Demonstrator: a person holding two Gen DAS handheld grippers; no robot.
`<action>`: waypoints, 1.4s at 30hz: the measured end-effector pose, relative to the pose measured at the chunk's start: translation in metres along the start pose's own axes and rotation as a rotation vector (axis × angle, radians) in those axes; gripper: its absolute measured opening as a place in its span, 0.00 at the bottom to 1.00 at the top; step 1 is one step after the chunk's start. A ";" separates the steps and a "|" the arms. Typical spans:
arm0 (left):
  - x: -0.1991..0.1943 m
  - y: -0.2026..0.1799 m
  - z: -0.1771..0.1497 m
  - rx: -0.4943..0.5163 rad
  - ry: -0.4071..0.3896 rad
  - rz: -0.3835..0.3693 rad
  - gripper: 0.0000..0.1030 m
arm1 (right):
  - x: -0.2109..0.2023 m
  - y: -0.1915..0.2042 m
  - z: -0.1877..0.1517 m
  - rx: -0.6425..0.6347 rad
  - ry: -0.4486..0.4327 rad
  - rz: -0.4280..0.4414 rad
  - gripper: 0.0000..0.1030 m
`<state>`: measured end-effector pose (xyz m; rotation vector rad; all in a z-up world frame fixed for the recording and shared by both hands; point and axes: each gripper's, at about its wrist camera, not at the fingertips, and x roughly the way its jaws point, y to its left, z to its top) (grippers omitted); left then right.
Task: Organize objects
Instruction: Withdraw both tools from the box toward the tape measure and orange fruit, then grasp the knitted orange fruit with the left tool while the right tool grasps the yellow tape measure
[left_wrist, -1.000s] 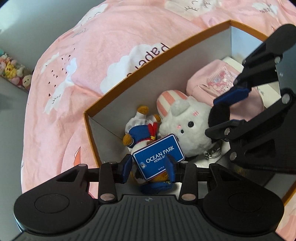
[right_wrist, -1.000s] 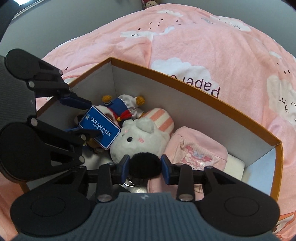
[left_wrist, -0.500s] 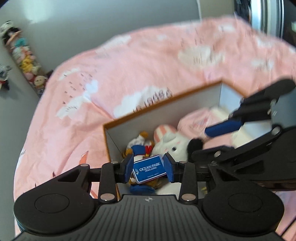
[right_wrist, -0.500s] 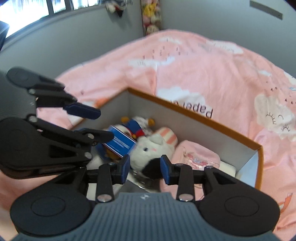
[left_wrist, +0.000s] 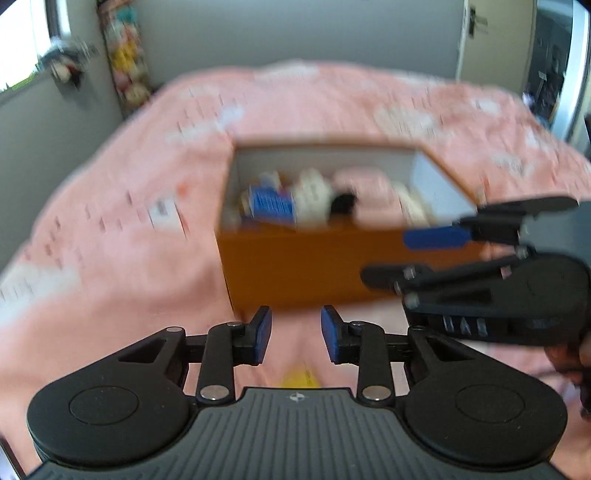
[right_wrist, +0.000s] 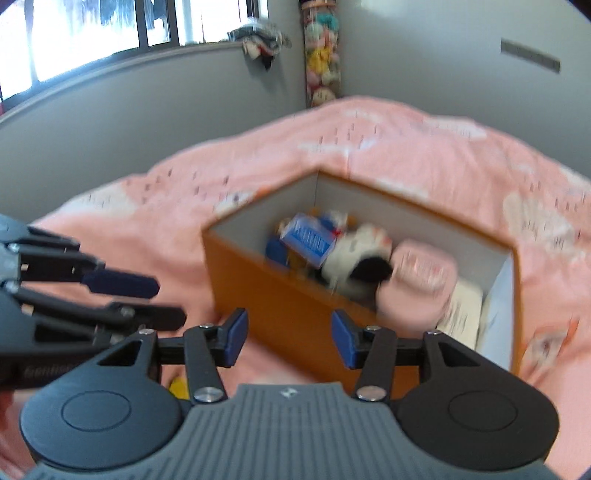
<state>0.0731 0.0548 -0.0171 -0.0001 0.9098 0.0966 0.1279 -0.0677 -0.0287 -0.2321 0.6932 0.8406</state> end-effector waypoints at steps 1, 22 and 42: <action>0.004 0.000 -0.007 -0.004 0.041 -0.009 0.36 | 0.001 0.002 -0.007 0.013 0.018 -0.005 0.51; 0.017 0.038 -0.082 -0.176 0.156 -0.062 0.57 | 0.027 0.032 -0.062 0.021 0.186 -0.034 0.57; 0.047 0.045 -0.087 -0.218 0.191 -0.026 0.55 | 0.046 0.045 -0.064 -0.055 0.200 0.054 0.49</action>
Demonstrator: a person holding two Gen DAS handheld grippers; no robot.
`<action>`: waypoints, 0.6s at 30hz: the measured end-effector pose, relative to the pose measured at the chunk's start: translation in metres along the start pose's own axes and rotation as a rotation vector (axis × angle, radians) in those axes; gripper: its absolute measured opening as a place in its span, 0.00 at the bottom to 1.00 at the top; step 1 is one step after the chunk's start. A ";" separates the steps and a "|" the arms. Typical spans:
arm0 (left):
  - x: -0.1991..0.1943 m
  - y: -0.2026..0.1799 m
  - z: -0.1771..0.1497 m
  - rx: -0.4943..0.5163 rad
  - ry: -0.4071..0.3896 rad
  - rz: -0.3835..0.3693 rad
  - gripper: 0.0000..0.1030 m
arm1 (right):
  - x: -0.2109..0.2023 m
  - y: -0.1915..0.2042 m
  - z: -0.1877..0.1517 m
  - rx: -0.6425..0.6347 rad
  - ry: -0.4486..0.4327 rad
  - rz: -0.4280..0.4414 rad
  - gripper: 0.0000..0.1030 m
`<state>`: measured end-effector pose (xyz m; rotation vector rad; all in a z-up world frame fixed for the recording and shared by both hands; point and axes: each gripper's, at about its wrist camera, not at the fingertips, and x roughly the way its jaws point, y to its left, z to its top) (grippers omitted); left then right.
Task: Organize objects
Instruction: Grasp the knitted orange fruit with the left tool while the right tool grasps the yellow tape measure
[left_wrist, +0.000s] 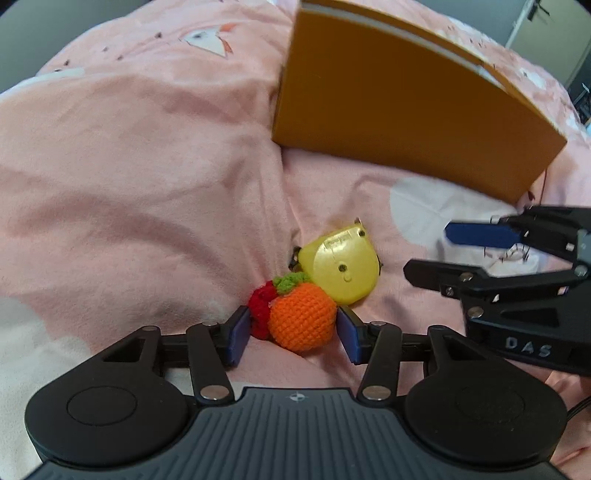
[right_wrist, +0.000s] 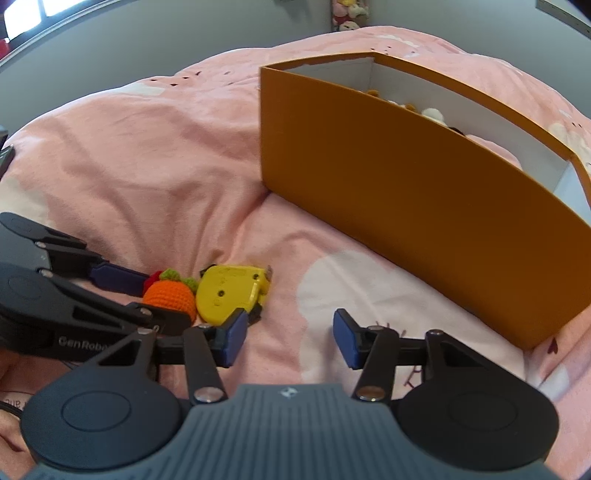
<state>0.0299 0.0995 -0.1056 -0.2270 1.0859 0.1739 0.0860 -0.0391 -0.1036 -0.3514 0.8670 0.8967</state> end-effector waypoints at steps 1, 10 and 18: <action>-0.006 0.001 -0.001 -0.006 -0.025 0.007 0.53 | 0.000 0.002 0.001 -0.006 -0.002 0.010 0.49; -0.033 0.022 0.001 -0.092 -0.120 0.049 0.52 | 0.017 0.028 0.014 -0.061 0.025 0.037 0.50; -0.026 0.032 0.006 -0.119 -0.117 0.022 0.52 | 0.047 0.049 0.019 -0.093 0.095 0.018 0.52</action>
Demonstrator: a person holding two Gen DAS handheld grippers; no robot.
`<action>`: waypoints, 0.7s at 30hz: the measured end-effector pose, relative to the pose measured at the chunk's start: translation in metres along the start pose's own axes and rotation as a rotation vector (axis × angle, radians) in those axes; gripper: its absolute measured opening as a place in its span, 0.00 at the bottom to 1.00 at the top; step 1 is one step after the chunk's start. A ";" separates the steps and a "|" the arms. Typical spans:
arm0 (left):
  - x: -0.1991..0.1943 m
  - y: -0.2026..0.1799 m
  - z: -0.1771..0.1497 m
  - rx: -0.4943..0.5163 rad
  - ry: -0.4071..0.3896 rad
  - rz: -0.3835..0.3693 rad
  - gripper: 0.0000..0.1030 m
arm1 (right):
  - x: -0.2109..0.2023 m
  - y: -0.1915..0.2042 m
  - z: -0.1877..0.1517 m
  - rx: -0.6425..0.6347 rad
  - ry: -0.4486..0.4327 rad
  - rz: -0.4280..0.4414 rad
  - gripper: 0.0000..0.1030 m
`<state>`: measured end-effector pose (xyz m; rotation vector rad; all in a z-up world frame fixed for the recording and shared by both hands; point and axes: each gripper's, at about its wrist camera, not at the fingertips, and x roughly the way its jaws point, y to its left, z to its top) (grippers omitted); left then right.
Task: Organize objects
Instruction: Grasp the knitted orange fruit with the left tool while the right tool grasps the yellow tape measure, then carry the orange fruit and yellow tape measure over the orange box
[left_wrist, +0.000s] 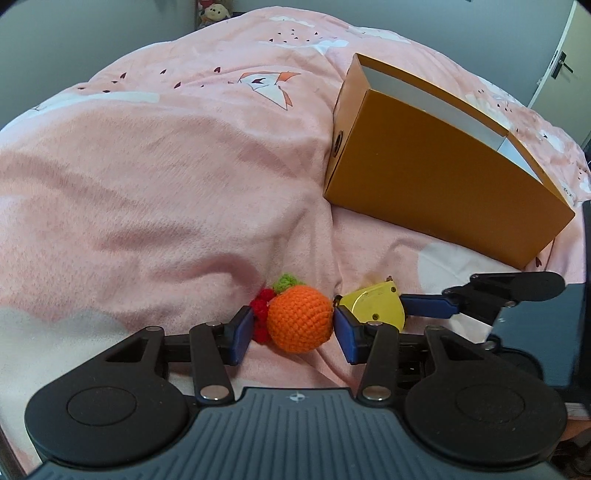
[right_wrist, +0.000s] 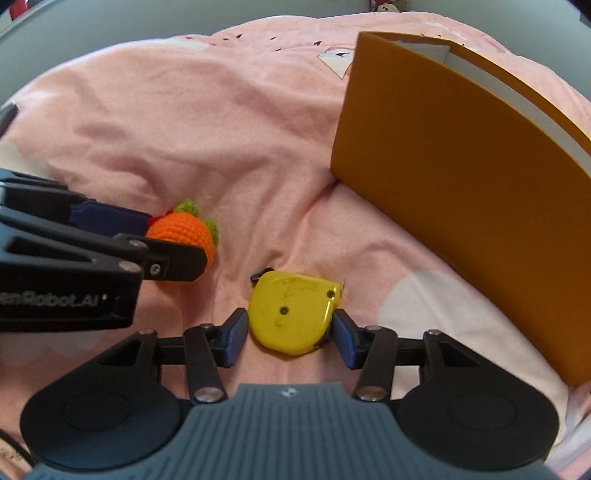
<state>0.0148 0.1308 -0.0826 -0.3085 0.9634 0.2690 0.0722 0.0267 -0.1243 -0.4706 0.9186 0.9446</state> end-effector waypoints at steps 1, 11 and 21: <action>0.000 0.001 0.000 -0.001 0.001 -0.001 0.52 | 0.002 0.001 0.001 -0.003 0.001 -0.005 0.53; 0.000 -0.002 -0.002 0.010 0.008 0.002 0.52 | 0.004 0.000 0.003 0.006 -0.003 -0.002 0.53; -0.028 -0.013 0.022 0.034 -0.037 -0.117 0.52 | -0.062 -0.029 0.007 0.029 -0.115 -0.002 0.53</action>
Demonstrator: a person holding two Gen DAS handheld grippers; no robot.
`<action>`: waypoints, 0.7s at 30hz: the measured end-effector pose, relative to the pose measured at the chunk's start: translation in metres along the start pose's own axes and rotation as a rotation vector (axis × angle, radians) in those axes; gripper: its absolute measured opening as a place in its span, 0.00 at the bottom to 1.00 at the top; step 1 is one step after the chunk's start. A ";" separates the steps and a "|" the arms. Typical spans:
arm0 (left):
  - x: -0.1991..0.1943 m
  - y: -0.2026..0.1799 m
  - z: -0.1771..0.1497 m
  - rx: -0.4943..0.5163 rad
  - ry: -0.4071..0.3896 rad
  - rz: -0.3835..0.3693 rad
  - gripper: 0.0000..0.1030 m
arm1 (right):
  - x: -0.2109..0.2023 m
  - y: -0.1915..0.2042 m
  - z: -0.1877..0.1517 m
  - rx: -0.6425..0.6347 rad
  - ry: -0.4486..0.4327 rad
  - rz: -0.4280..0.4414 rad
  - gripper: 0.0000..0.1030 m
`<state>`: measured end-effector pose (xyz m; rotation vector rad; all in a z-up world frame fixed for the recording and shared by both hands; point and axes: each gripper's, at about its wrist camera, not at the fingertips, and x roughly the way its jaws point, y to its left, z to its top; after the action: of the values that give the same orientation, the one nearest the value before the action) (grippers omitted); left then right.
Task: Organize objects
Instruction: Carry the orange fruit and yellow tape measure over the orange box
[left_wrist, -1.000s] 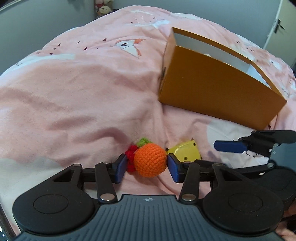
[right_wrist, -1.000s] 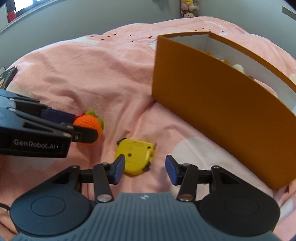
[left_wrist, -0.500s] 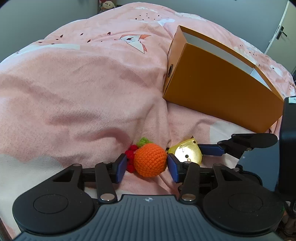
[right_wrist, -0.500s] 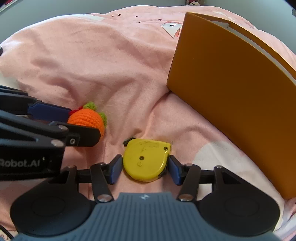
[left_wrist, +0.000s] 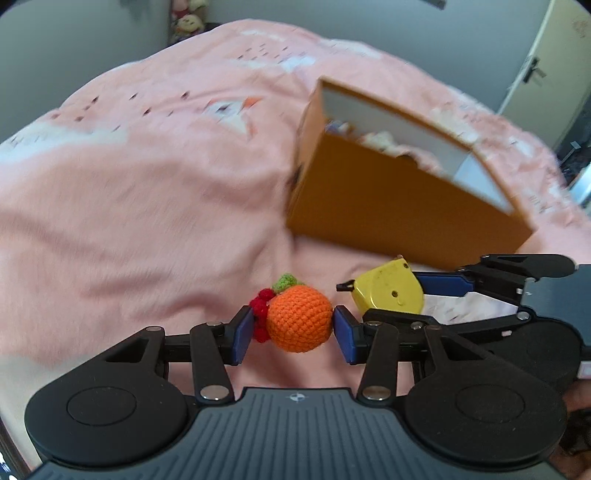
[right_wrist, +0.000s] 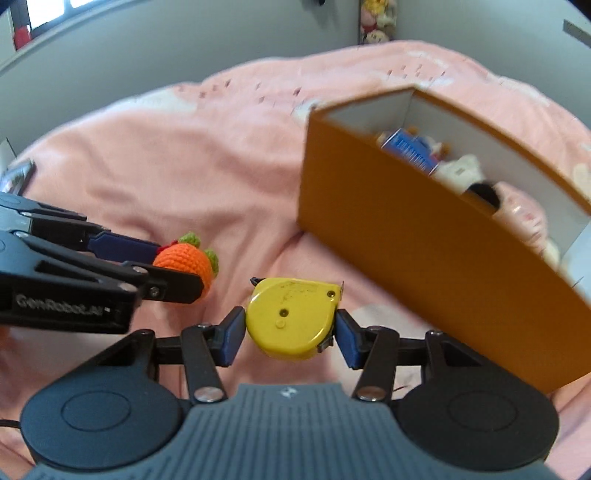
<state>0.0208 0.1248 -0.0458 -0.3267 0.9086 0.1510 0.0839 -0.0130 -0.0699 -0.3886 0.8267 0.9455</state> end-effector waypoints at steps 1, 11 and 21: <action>-0.004 -0.003 0.006 0.005 -0.006 -0.019 0.52 | -0.005 -0.003 0.004 0.001 -0.014 -0.005 0.53; -0.034 -0.039 0.098 0.239 -0.051 -0.169 0.52 | -0.079 -0.059 0.060 0.072 -0.187 0.010 0.53; 0.049 -0.089 0.176 0.339 0.203 -0.162 0.52 | -0.060 -0.133 0.078 0.313 -0.169 0.011 0.53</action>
<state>0.2060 0.1011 0.0347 -0.0993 1.0848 -0.1879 0.2114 -0.0706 0.0192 -0.0330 0.8065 0.8302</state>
